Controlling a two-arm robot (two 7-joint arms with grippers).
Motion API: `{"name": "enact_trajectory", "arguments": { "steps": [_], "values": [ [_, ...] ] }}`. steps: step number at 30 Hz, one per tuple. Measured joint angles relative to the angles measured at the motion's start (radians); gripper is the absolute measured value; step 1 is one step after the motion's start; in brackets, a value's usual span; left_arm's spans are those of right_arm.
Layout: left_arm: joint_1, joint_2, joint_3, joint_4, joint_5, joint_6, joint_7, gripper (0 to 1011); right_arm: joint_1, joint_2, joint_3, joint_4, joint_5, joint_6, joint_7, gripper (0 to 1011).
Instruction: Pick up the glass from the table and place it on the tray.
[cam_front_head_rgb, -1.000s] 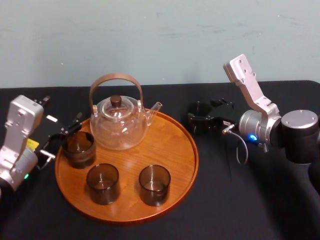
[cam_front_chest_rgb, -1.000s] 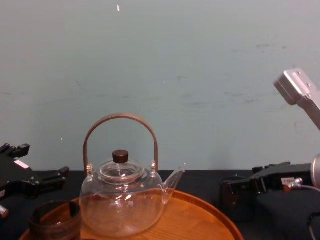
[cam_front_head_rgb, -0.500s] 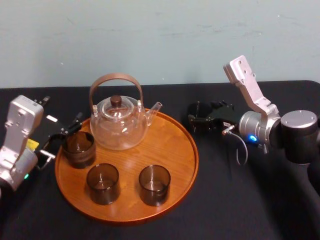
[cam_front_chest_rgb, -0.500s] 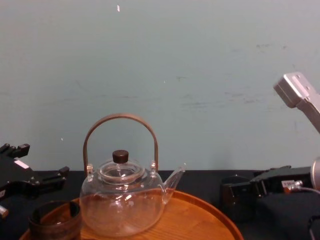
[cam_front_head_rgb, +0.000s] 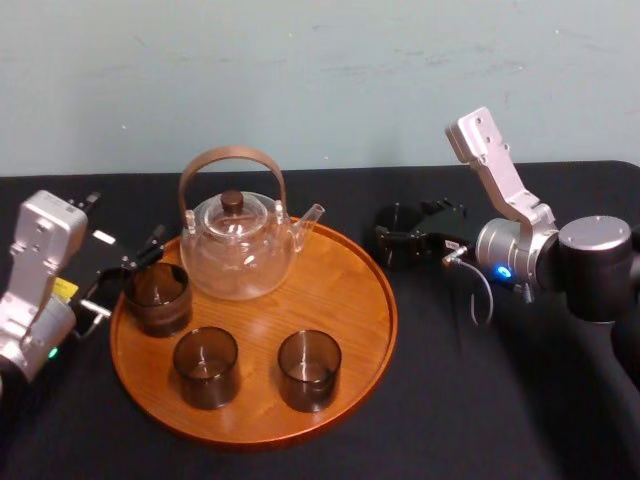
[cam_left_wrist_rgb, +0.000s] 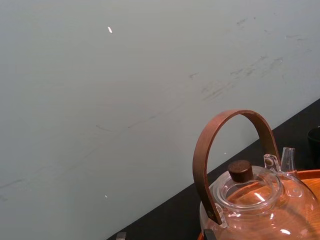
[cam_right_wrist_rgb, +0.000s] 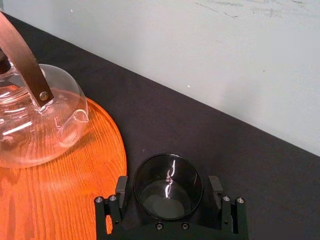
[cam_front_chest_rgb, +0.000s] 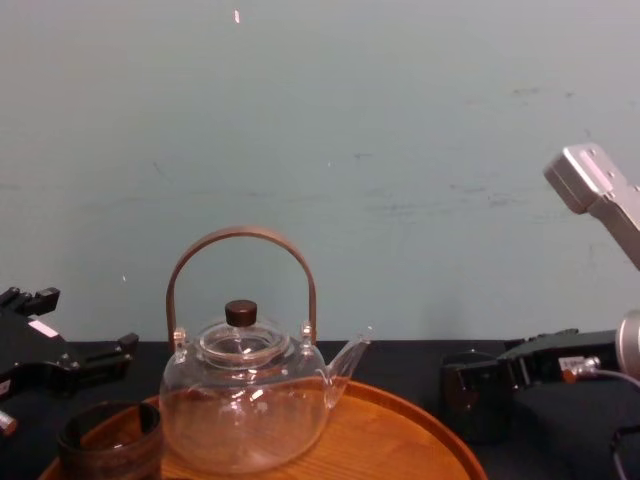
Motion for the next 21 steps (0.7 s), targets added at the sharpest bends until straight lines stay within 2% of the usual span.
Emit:
{"name": "enact_trajectory", "arguments": {
  "steps": [21],
  "values": [
    [0.0, 0.0, 0.0, 0.0, 0.0, 0.0, 0.0, 1002, 0.023, -0.016, -0.009, 0.053, -0.001, -0.004, 0.01, 1002]
  ]
}}
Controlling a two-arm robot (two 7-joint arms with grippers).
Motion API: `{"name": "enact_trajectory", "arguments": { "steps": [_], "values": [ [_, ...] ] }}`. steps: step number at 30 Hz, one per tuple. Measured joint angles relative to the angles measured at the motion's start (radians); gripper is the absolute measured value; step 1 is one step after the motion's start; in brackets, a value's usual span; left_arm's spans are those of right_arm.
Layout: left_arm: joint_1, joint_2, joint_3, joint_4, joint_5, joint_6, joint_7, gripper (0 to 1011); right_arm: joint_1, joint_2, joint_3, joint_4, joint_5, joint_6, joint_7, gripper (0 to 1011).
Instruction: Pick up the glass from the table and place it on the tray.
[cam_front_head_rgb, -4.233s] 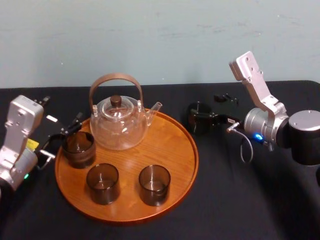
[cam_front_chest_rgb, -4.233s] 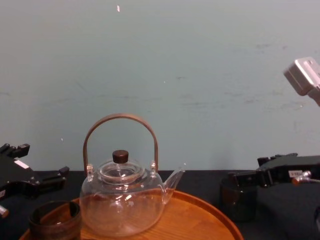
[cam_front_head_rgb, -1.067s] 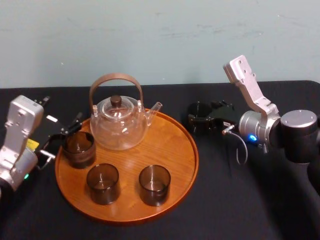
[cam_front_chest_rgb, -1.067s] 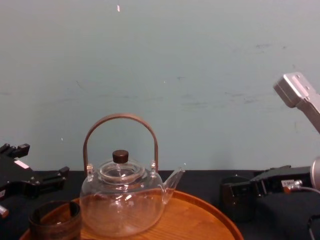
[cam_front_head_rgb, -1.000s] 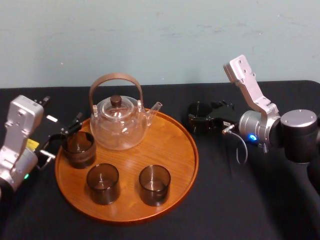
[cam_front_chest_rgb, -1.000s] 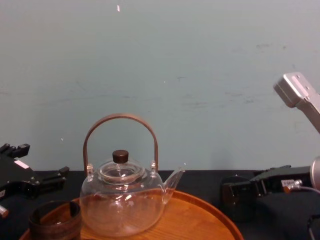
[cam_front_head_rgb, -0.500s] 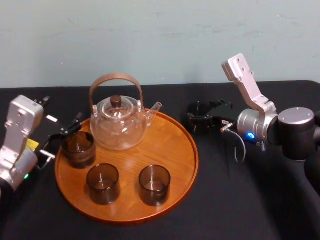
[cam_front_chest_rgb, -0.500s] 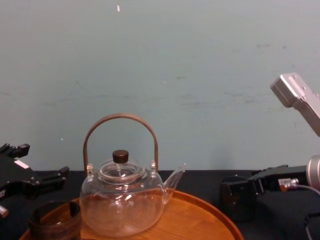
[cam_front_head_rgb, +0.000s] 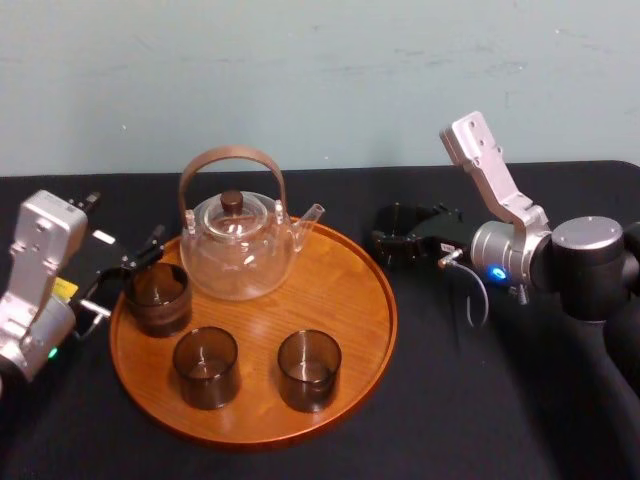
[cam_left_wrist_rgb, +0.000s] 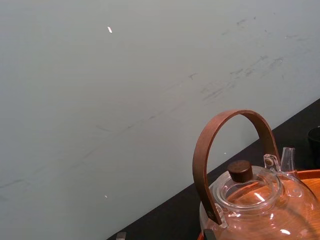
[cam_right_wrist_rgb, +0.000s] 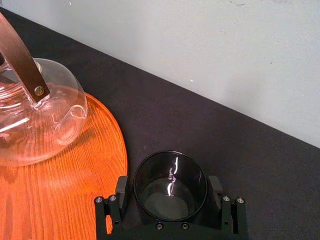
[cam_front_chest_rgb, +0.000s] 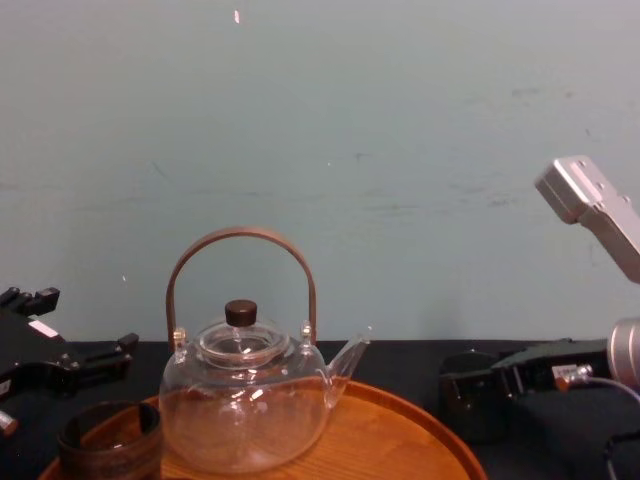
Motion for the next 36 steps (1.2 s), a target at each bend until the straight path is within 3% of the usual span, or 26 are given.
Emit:
{"name": "enact_trajectory", "arguments": {
  "steps": [16, 21, 36],
  "values": [
    [0.0, 0.0, 0.0, 0.0, 0.0, 0.0, 0.0, 1001, 0.0, -0.001, -0.002, 0.001, -0.005, 0.001, -0.004, 1000],
    [0.0, 0.0, 0.0, 0.0, 0.0, 0.0, 0.0, 1002, -0.001, 0.0, -0.001, 0.001, -0.005, 0.001, -0.004, 896],
    [0.0, 0.0, 0.0, 0.0, 0.0, 0.0, 0.0, 1001, -0.001, 0.0, -0.001, 0.0, -0.004, 0.001, -0.004, 887]
  ]
}}
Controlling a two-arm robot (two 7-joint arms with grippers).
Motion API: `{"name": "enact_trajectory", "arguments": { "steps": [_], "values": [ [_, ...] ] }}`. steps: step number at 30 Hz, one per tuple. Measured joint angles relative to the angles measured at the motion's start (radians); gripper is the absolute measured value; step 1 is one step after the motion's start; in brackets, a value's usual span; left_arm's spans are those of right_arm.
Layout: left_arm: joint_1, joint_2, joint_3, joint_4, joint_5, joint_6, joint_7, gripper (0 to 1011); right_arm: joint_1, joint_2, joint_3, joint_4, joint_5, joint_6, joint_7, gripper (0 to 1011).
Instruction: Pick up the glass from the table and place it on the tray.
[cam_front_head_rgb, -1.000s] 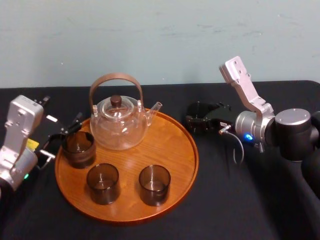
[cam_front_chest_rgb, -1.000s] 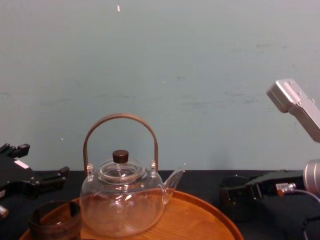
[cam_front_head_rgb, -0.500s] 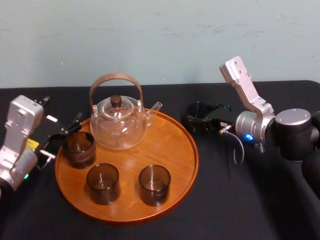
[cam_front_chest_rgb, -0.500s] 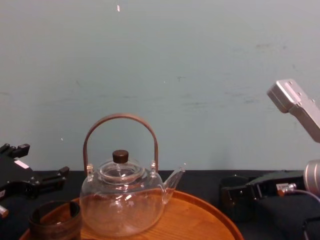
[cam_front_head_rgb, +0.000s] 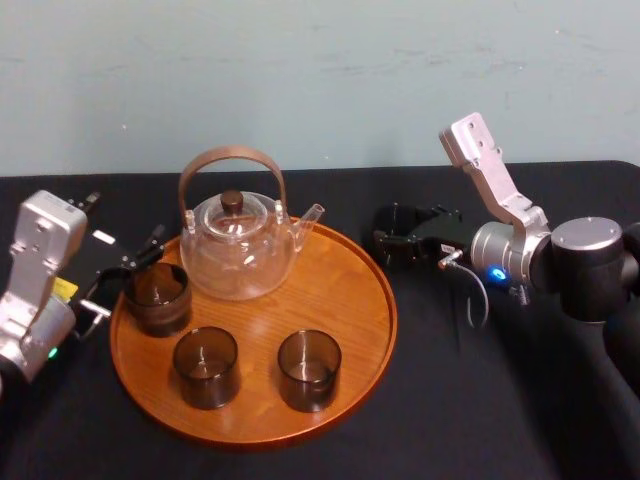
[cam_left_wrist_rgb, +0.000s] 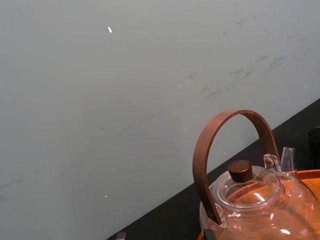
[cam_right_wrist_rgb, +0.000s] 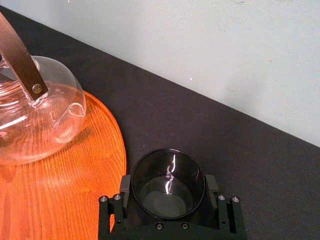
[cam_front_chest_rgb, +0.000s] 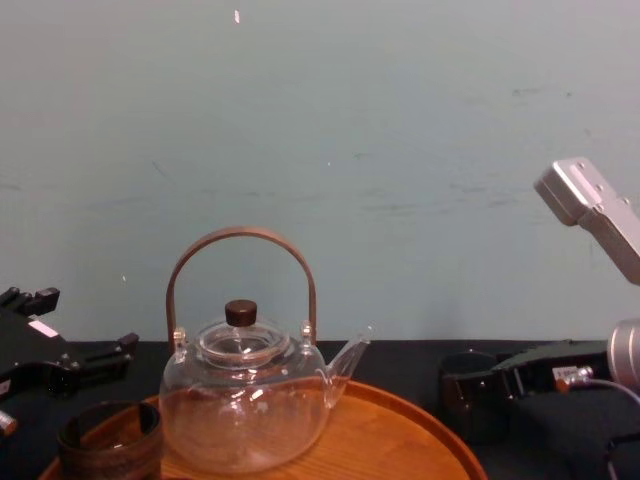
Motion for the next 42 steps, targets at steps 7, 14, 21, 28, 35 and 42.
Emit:
{"name": "enact_trajectory", "arguments": {
  "steps": [7, 14, 21, 28, 35, 42],
  "values": [
    [0.0, 0.0, 0.0, 0.0, 0.0, 0.0, 0.0, 1001, 0.0, 0.0, 0.0, 0.0, 0.0, 0.0, 0.0, 887],
    [0.0, 0.0, 0.0, 0.0, 0.0, 0.0, 0.0, 1001, 0.0, 0.0, 0.0, 0.0, 0.001, 0.0, 0.0, 887],
    [0.0, 0.0, 0.0, 0.0, 0.0, 0.0, 0.0, 1001, -0.02, 0.014, 0.015, -0.039, 0.014, 0.0, 0.002, 887],
    [0.0, 0.0, 0.0, 0.0, 0.0, 0.0, 0.0, 1001, -0.055, 0.046, 0.035, -0.122, 0.031, -0.003, 0.0, 887],
    [0.0, 0.0, 0.0, 0.0, 0.0, 0.0, 0.0, 1001, -0.091, 0.081, 0.038, -0.218, 0.044, -0.005, 0.011, 887],
    [0.0, 0.0, 0.0, 0.0, 0.0, 0.0, 0.0, 1001, -0.128, 0.121, 0.021, -0.316, 0.057, -0.004, 0.037, 887]
  ]
}}
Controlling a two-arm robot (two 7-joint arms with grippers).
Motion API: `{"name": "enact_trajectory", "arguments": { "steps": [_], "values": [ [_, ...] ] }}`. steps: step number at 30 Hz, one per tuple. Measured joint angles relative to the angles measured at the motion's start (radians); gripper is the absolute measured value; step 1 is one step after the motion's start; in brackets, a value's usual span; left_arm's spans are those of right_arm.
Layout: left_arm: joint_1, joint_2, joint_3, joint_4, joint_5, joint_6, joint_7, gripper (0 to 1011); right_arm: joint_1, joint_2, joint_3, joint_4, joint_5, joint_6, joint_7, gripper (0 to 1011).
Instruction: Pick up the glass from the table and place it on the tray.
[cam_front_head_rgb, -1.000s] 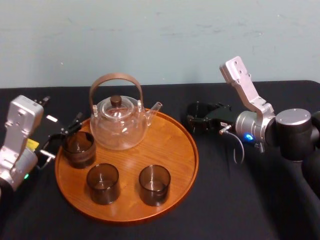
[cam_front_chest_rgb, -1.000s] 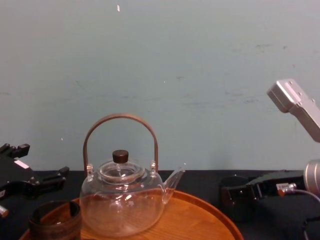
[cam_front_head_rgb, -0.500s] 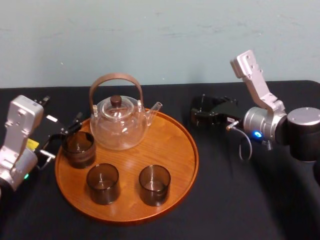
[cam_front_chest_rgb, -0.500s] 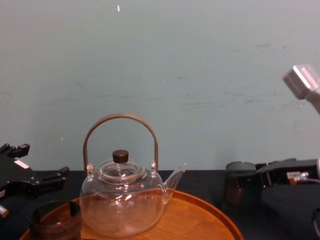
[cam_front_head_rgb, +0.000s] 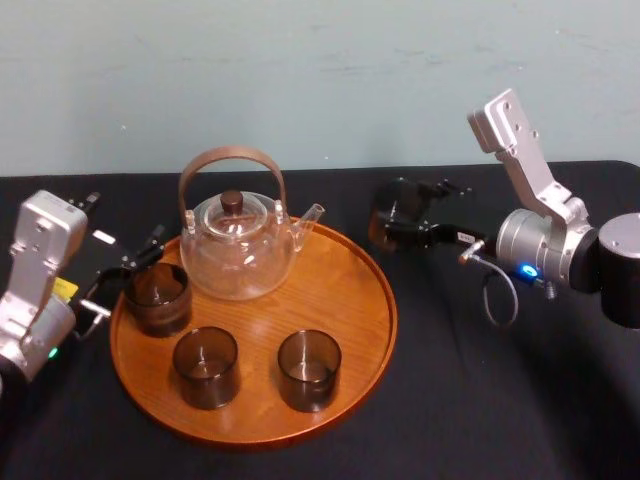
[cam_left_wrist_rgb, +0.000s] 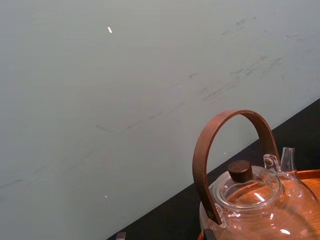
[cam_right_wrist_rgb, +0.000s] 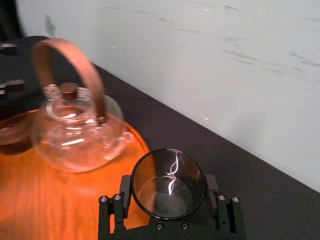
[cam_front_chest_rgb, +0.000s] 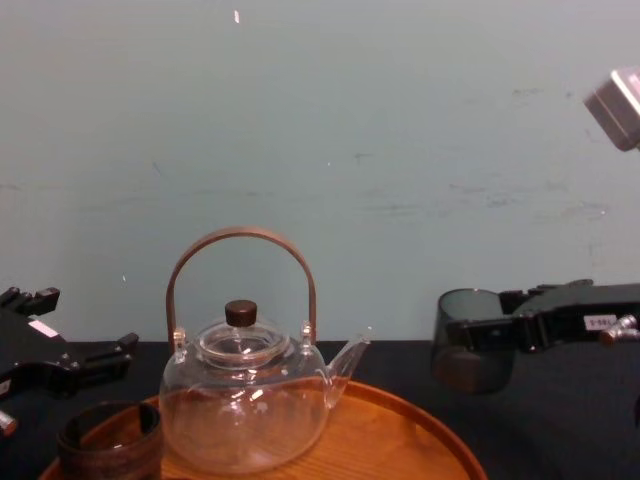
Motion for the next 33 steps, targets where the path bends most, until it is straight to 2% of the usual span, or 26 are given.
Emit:
{"name": "enact_trajectory", "arguments": {
  "steps": [7, 16, 22, 33],
  "values": [
    [0.0, 0.0, 0.0, 0.0, 0.0, 0.0, 0.0, 1001, -0.034, 0.039, -0.039, -0.089, 0.013, 0.005, 0.036, 887],
    [0.0, 0.0, 0.0, 0.0, 0.0, 0.0, 0.0, 1001, -0.052, 0.065, -0.096, -0.138, 0.024, -0.007, 0.077, 887],
    [0.0, 0.0, 0.0, 0.0, 0.0, 0.0, 0.0, 1001, -0.042, 0.061, -0.125, -0.127, 0.024, -0.018, 0.082, 887],
    [0.0, 0.0, 0.0, 0.0, 0.0, 0.0, 0.0, 1001, -0.003, 0.032, -0.161, -0.046, 0.02, -0.046, 0.078, 887]
  ]
}}
